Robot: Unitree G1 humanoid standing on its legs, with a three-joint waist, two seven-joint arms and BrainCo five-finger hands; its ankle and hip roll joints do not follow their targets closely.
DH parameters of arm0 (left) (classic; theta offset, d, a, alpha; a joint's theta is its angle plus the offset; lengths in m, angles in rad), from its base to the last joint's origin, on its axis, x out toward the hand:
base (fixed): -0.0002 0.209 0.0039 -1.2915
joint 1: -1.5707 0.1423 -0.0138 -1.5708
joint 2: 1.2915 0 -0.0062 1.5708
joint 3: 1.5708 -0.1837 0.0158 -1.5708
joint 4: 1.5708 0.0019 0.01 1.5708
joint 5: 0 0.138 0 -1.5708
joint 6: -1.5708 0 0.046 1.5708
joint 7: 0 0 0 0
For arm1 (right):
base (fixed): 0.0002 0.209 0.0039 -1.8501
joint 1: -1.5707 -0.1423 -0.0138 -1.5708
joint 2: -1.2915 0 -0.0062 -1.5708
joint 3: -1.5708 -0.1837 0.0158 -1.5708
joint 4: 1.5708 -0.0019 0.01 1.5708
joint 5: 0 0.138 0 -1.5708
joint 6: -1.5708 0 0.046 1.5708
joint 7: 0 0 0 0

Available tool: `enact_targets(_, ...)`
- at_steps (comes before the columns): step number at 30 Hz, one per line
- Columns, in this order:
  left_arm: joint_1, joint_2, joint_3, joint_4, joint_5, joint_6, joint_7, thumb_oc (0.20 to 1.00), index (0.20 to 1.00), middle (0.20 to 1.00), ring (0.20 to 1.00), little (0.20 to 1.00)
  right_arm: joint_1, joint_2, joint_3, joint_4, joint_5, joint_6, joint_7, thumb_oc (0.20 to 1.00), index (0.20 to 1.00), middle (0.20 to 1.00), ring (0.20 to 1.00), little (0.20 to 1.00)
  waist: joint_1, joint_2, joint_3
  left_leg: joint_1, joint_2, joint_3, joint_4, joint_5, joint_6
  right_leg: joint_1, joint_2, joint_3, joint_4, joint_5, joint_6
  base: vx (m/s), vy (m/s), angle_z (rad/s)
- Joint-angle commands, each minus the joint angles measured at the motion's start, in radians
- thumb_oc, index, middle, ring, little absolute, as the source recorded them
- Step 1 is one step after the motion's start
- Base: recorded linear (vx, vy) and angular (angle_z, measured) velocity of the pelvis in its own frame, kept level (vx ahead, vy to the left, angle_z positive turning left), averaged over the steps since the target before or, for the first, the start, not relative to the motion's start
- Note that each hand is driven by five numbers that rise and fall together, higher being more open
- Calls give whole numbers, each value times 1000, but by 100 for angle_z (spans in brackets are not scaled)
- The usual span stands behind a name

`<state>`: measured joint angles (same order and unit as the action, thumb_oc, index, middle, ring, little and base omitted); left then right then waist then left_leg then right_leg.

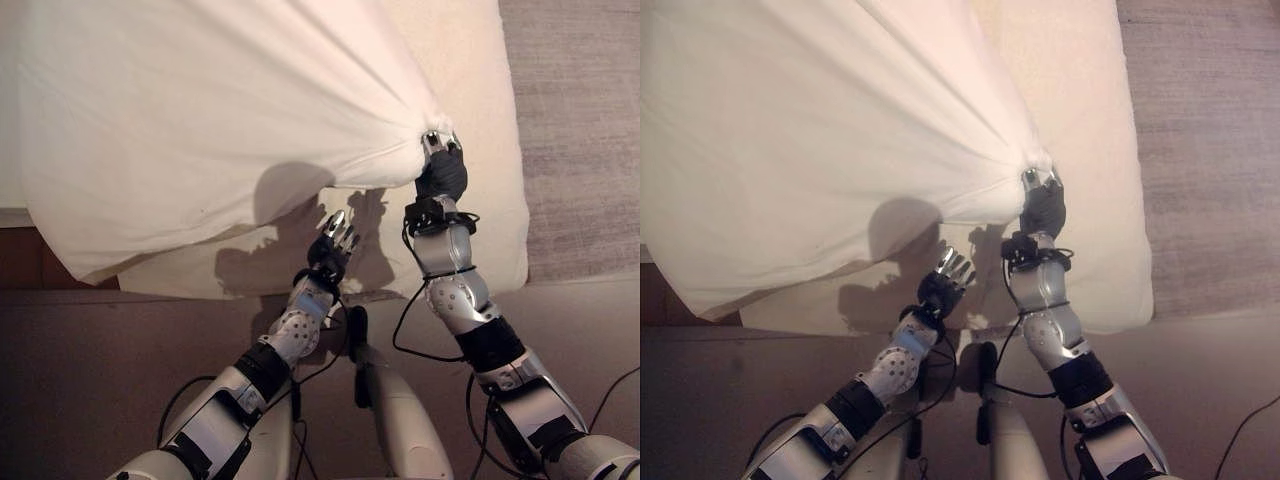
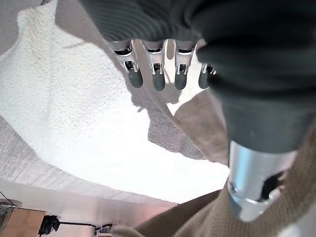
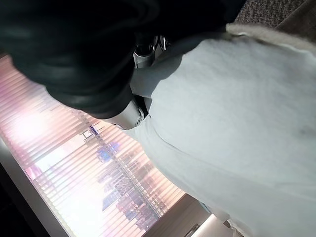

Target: Make the bed

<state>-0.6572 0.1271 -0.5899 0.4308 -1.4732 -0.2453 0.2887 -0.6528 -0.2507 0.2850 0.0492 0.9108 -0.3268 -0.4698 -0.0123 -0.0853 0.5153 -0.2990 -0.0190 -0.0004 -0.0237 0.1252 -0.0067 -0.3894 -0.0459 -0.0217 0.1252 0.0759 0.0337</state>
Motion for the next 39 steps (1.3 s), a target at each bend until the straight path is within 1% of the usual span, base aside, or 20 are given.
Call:
enact_targets(1, -50, -101, 86, 91, 39, -22, -13, 1000, 1000, 1000, 1000, 1000, 113, -49, -74, -114, -41, -139, 20, 200, 200, 200, 200, 200, -66, 24, -139, -6, 11, -22, 16, -34, -9, -23, 12, -5, 29, -11, 47, 0, 0, 0)
enact_targets(2, -89, -107, 110, 97, 36, -38, -5, 1000, 1000, 1000, 1000, 1000, 117, -52, -71, -116, -42, -137, 24, 200, 200, 200, 200, 200, -68, 26, -139, -2, 13, -24, -7, -20, -14, -26, 13, -8, 27, -9, 49, 0, 0, 0)
enact_targets(5, -126, -114, 131, 115, 31, -49, 2, 1000, 1000, 1000, 1000, 1000, 127, -53, -70, -118, -43, -137, 24, 200, 200, 200, 200, 200, -73, 28, -139, 5, 16, -21, -29, -8, -20, -30, 13, -13, 27, -10, 50, 0, 0, 0)
enact_targets(6, -170, -115, 152, 130, 39, -63, 13, 1000, 1000, 1000, 1000, 1000, 138, -58, -70, -126, -44, -139, 23, 200, 200, 200, 200, 200, -79, 29, -139, 8, 16, -20, -50, 7, -30, -32, 15, -17, 26, -10, 49, 0, 0, 0)
enact_targets(8, -222, -113, 179, 149, 49, -77, 31, 1000, 1000, 1000, 1000, 1000, 154, -65, -72, -147, -47, -138, 25, 200, 200, 200, 200, 200, -89, 27, -143, -3, 17, -18, -63, 14, -38, -41, 14, -22, 23, -8, 48, -4, -7, 2)
enact_targets(10, -244, -111, 197, 167, 50, -83, 38, 1000, 1000, 1000, 1000, 1000, 161, -70, -73, -157, -49, -137, 27, 200, 200, 200, 200, 200, -96, 26, -148, -11, 17, -17, -64, 14, -40, -48, 14, -26, 22, -7, 48, -2, -7, 20)
enact_targets(11, -285, -117, 228, 191, 58, -99, 58, 1000, 1000, 1000, 1000, 1000, 185, -72, -79, -185, -53, -139, 31, 200, 200, 200, 200, 200, -107, 22, -155, -18, 19, -16, -64, 13, -40, -55, 16, -26, 15, -4, 47, 5, 1, 19)
enact_targets(14, -322, -128, 261, 210, 46, -115, 69, 1000, 1000, 1000, 1000, 1000, 206, -69, -81, -202, -49, -143, 31, 200, 200, 200, 200, 200, -112, 19, -152, -18, 23, -17, -64, 15, -41, -56, 20, -26, 11, -1, 50, 6, -5, 2)
enact_targets(16, -347, -134, 303, 239, 35, -128, 82, 1000, 1000, 1000, 1000, 1000, 226, -65, -82, -218, -46, -145, 35, 200, 200, 200, 200, 200, -113, 18, -143, -13, 24, -20, -64, 16, -41, -55, 23, -24, 11, -2, 49, 0, 0, 0)
enact_targets(17, -369, -141, 353, 259, 22, -156, 101, 1000, 1000, 1000, 1000, 1000, 239, -59, -79, -222, -44, -149, 32, 200, 200, 200, 200, 200, -112, 17, -137, -10, 25, -19, -64, 14, -42, -57, 23, -23, 16, -5, 49, 0, 0, 0)
enact_targets(18, -370, -141, 354, 260, 22, -156, 101, 1000, 1000, 1000, 1000, 1000, 239, -59, -79, -222, -45, -149, 31, 200, 200, 200, 200, 200, -113, 17, -136, -9, 25, -19, -64, 13, -42, -57, 23, -23, 17, -5, 49, 0, 0, 0)
enact_targets(20, -372, -146, 383, 235, 15, -188, 112, 1000, 1000, 1000, 1000, 1000, 250, -58, -74, -226, -47, -147, 30, 200, 200, 200, 200, 200, -112, 16, -134, -5, 24, -18, -64, 11, -40, -58, 24, -18, 21, -6, 49, 0, 0, 0)
enact_targets(21, -372, -148, 429, 221, 16, -231, 138, 1000, 1000, 1000, 1000, 1000, 260, -55, -77, -224, -55, -143, 23, 200, 200, 200, 200, 200, -109, 16, -134, -2, 25, -14, -64, 8, -40, -58, 24, -15, 24, -6, 51, 0, 0, 0)
enact_targets(22, -372, -149, 430, 220, 18, -231, 140, 1000, 1000, 1000, 1000, 1000, 260, -56, -77, -224, -55, -143, 23, 200, 200, 200, 200, 200, -109, 16, -133, -1, 25, -13, -64, 8, -40, -58, 24, -15, 24, -6, 51, 0, 0, 0)
enact_targets(24, -361, -144, 482, 196, 55, -273, 176, 1000, 1000, 1000, 1000, 1000, 274, -49, -80, -213, -60, -143, 11, 200, 200, 200, 200, 200, -103, 17, -135, 3, 26, -11, -63, 4, -39, -58, 24, -15, 29, -8, 51, 0, 0, 0)
enact_targets(25, -361, -144, 482, 195, 56, -273, 178, 1000, 1000, 1000, 1000, 1000, 274, -49, -80, -214, -60, -144, 11, 200, 200, 200, 200, 200, -103, 16, -135, 0, 25, -11, -64, 10, -39, -60, 24, -15, 26, -2, 51, 0, 0, 0)
enact_targets(26, -346, -142, 506, 168, 97, -294, 201, 1000, 1000, 1000, 1000, 1000, 284, -43, -81, -211, -63, -146, 8, 200, 200, 200, 200, 200, -99, 18, -135, 7, 27, -12, -62, 3, -40, -55, 24, -16, 32, -12, 50, 0, 0, 0)
enact_targets(32, -278, -119, 555, 124, 184, -317, 256, 1000, 1000, 1000, 1000, 1000, 300, -31, -101, -186, -75, -154, -8, 200, 200, 200, 200, 200, -86, 20, -143, 13, 28, -12, -61, 5, -41, -51, 22, -28, 37, -14, 48, 0, 0, 0)
enact_targets(34, -243, -101, 590, 107, 214, -331, 280, 1000, 1000, 1000, 1000, 1000, 303, -21, -110, -169, -80, -157, -18, 200, 200, 200, 200, 200, -76, 20, -148, 21, 31, -12, -58, -4, -43, -50, 21, -38, 53, -27, 48, 0, 0, 0)
enact_targets(39, -200, -73, 613, 70, 284, -339, 314, 1000, 1000, 1000, 1000, 1000, 309, -16, -131, -158, -83, -164, -25, 200, 200, 200, 200, 200, -66, 12, -155, 18, 33, -14, -54, 0, -45, -53, 18, -48, 57, -25, 47, -2, -5, 2)
